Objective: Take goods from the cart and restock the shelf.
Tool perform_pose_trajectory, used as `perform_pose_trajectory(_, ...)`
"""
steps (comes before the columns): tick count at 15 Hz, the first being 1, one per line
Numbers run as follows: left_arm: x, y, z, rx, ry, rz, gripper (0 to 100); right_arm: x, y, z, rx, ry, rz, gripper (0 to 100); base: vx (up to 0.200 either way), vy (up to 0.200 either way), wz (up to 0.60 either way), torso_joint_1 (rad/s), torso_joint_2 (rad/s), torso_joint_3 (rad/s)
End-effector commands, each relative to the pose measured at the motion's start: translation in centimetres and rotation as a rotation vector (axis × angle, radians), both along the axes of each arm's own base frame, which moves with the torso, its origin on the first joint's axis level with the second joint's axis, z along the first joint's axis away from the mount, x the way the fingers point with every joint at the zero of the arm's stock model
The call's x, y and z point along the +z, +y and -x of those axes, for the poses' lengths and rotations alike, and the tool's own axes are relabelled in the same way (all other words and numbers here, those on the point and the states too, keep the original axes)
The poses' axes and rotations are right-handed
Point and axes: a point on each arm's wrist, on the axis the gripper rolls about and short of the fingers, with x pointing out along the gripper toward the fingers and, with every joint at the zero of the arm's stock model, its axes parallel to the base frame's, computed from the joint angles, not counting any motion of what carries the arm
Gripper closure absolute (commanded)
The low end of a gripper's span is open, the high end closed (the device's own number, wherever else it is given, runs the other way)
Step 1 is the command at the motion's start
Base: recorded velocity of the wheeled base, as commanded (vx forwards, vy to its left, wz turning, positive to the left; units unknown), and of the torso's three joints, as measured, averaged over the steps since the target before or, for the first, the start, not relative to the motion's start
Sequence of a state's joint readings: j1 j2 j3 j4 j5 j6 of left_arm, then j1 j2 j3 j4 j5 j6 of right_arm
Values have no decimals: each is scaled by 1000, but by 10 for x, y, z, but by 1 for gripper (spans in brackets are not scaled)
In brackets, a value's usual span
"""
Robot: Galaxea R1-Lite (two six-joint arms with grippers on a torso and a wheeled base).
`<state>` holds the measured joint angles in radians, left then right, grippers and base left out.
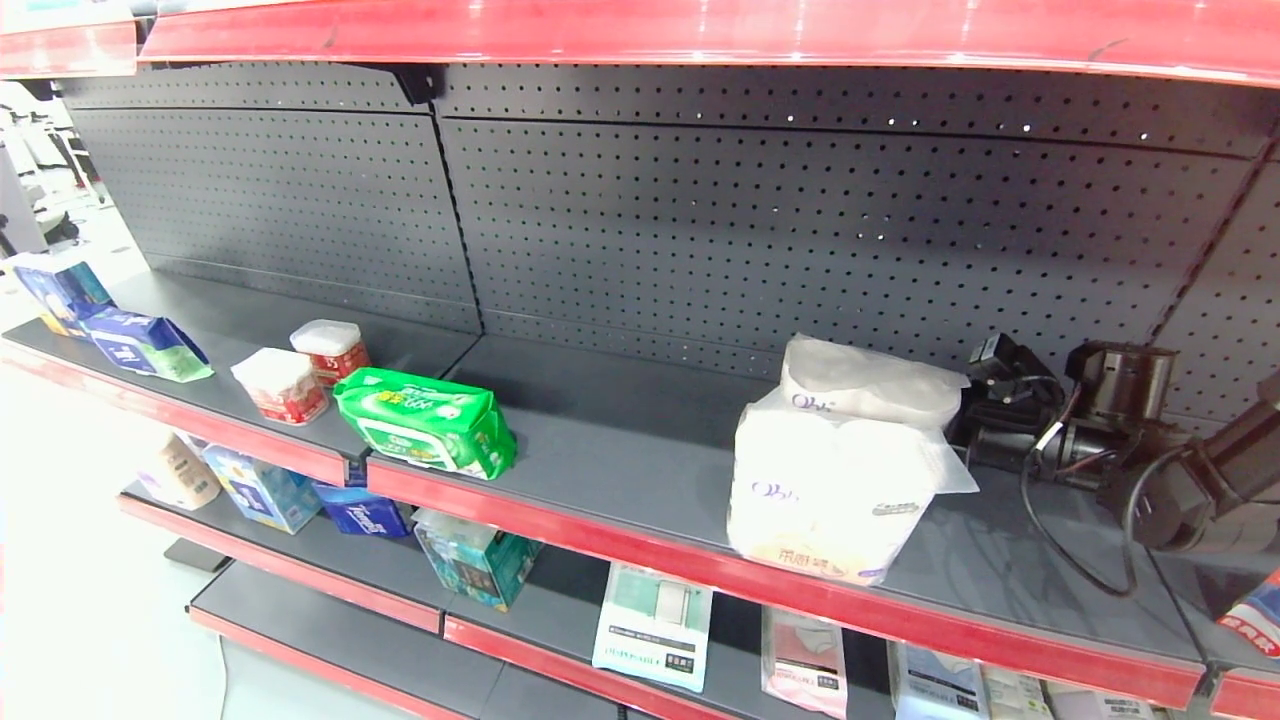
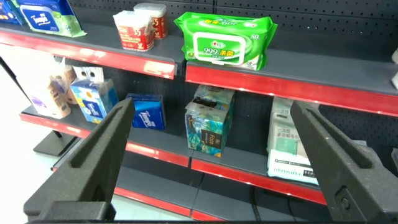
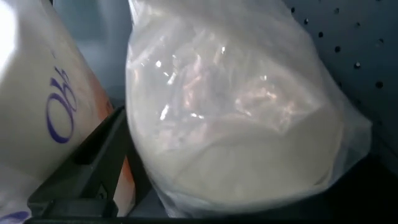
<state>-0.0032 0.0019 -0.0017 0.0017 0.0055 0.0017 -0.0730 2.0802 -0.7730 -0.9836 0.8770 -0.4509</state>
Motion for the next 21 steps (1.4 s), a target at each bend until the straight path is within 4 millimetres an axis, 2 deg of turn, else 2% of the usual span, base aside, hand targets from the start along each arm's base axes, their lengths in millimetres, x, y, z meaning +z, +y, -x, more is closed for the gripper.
perform_pose_trajectory(1,0,0,0,1,0,0,0,11,-2,4,-5,-25,-3,0,0,0,0,0,0,0)
perform_pose_trajectory(3,0,0,0,1,0,0,0,18,-4,7,-15,-41,-3,0,0,0,0,0,0,0)
perform_pose_trajectory(8,0,0,0,1,0,0,0,34,-18,52,-73,-37,-3,0,0,0,0,0,0,0)
perform_pose_trajectory(12,0,0,0,1,0,0,0,51,-20,72,-123,-77,12,0,0,0,0,0,0,0)
perform_pose_trajectory(15,0,0,0,1,0,0,0,56,-21,89,-161,-81,19,0,0,0,0,0,0,0)
perform_pose_trajectory(17,0,0,0,1,0,0,0,61,-21,93,-172,-90,11,0,0,0,0,0,0,0)
perform_pose_trajectory(21,0,0,0,1,0,0,0,77,-24,103,-350,-95,-21,0,0,0,0,0,0,0)
